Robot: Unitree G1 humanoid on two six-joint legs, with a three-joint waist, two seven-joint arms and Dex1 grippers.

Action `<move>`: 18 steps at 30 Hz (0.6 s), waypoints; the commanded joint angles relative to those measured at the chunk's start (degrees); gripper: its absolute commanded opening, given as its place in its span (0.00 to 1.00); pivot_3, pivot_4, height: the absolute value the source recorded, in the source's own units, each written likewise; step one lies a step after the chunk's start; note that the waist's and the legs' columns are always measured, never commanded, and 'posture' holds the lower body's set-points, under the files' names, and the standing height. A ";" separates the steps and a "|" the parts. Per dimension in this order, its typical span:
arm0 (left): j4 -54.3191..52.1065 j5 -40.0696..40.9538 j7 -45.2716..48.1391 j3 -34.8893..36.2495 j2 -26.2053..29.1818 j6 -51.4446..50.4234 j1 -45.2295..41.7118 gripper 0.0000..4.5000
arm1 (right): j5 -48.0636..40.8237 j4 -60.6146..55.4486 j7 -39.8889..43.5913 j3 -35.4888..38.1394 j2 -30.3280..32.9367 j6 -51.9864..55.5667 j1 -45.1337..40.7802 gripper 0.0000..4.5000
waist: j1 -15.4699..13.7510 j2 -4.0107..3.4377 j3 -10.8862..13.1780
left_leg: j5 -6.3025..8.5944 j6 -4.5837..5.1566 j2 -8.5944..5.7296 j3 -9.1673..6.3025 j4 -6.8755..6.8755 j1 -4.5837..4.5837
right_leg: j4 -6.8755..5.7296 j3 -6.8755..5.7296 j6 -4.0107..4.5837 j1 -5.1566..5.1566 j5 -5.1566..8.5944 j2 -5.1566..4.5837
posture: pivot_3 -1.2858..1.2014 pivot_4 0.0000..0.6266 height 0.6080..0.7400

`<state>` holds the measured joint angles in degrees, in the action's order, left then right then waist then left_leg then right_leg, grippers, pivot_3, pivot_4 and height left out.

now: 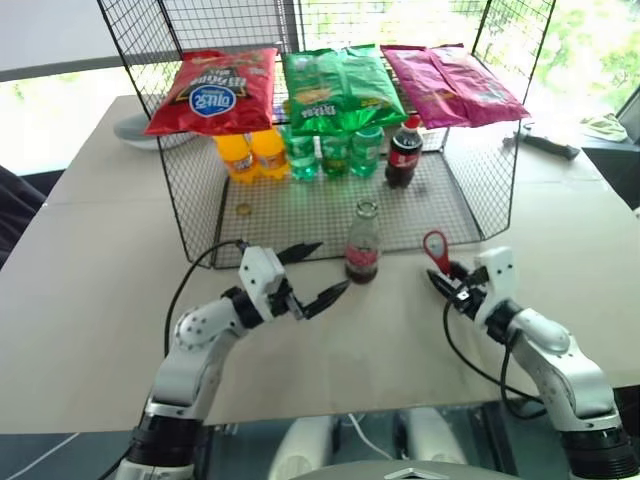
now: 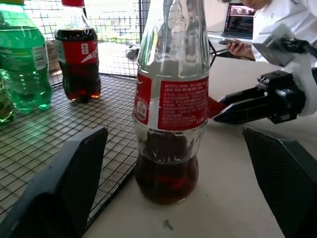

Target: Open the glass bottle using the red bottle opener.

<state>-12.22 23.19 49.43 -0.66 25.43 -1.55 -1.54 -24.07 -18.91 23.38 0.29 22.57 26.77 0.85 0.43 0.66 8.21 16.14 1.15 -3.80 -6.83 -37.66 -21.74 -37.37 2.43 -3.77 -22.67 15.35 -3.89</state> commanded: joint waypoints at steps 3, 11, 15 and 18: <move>-3.44 0.84 -2.33 3.82 1.26 -0.49 4.43 1.00 | -2.77 -4.37 1.87 5.03 2.45 1.93 5.07 0.99 | -0.16 0.00 0.00 | 0.00 0.00 -0.01 -0.01 0.09 -0.01 | 0.11 -0.01 0.00 0.00 0.00 -0.02 | 0.52 0.24 1.00; -6.91 2.58 -6.46 8.60 1.87 -5.39 16.47 1.00 | 0.73 -2.54 14.16 8.43 7.13 -15.72 13.47 0.99 | 0.00 -0.01 0.00 | 0.00 0.00 0.01 0.00 0.28 0.02 | 0.29 -0.03 -0.01 0.04 0.00 -0.02 | 0.52 0.24 1.00; -8.68 1.12 -8.90 10.24 1.35 -4.12 22.33 1.00 | 0.77 2.06 22.60 10.11 8.26 -27.08 19.14 0.99 | -0.13 0.00 0.00 | 0.05 0.09 0.01 -0.01 0.31 0.06 | 0.40 -0.06 -0.02 0.11 0.00 -0.04 | 0.52 0.24 1.00; -8.97 -0.08 -9.62 10.92 1.38 -3.13 23.98 1.00 | 0.39 5.14 24.87 10.90 8.51 -29.96 19.55 0.99 | -0.15 -0.01 0.01 | 0.14 0.23 0.03 -0.02 0.30 0.11 | 0.39 -0.06 -0.02 0.18 0.00 -0.07 | 0.52 0.24 1.00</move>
<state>-18.89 23.68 40.53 8.99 26.78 -6.51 21.94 -22.79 -14.58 46.27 8.85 30.57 0.30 20.70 0.28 0.65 8.21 16.28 1.38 -3.77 -6.83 -37.37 -21.60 -36.97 2.38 -3.78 -22.45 15.35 -3.96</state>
